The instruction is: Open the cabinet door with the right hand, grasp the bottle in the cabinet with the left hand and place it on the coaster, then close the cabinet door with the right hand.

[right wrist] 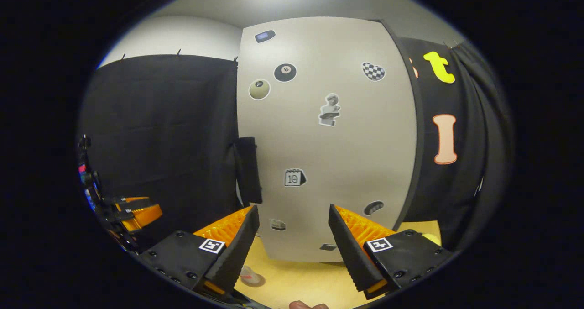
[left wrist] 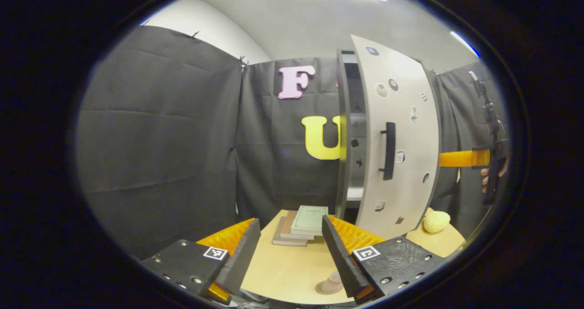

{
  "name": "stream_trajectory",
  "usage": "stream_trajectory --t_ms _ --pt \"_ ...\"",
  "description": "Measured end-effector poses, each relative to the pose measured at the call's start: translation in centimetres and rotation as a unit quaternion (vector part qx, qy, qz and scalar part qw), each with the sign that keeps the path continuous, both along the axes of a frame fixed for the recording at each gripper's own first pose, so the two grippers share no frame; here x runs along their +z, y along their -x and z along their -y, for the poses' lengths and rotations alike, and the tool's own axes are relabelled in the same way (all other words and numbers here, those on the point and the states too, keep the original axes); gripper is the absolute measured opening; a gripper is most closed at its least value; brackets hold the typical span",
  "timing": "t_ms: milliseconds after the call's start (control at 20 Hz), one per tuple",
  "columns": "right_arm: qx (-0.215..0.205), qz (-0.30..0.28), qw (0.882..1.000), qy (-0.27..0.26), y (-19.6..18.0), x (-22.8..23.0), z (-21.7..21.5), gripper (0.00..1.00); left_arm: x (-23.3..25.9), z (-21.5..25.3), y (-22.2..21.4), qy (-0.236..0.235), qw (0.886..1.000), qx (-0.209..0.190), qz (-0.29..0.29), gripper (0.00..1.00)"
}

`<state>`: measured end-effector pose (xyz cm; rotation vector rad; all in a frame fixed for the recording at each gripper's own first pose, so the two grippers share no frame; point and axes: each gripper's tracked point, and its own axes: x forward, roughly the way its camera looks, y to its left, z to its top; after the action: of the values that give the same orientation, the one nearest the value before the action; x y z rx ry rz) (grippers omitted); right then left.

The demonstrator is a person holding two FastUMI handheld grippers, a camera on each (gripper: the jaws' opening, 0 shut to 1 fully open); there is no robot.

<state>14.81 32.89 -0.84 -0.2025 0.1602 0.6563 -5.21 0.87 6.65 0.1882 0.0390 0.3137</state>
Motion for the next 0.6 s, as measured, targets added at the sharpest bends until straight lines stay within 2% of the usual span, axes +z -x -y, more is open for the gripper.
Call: stream_trajectory --t_ms 100,150,250,450,600 --pt "-0.007 0.007 1.0 0.009 0.6 -0.3 3.4 0.97 -0.7 3.5 -0.4 0.013 1.0 -0.004 0.005 0.82" --pt "-0.007 0.002 1.0 0.004 0.9 -0.4 4.9 0.97 -1.2 5.1 -0.5 0.02 1.0 -0.006 0.001 0.84" --pt "-0.014 -0.02 1.0 -0.001 1.7 -1.3 8.3 0.98 -1.7 7.6 -0.6 0.019 1.0 -0.001 -0.004 0.82" --pt "-0.062 -0.03 0.997 -0.014 2.4 -2.0 16.2 0.98 -3.3 12.3 -1.2 0.033 0.999 -0.015 -0.009 0.84" --pt "-0.087 -0.026 0.996 -0.007 2.7 -2.3 20.8 0.98 -2.5 13.7 -1.1 0.034 0.999 -0.015 0.003 0.82"
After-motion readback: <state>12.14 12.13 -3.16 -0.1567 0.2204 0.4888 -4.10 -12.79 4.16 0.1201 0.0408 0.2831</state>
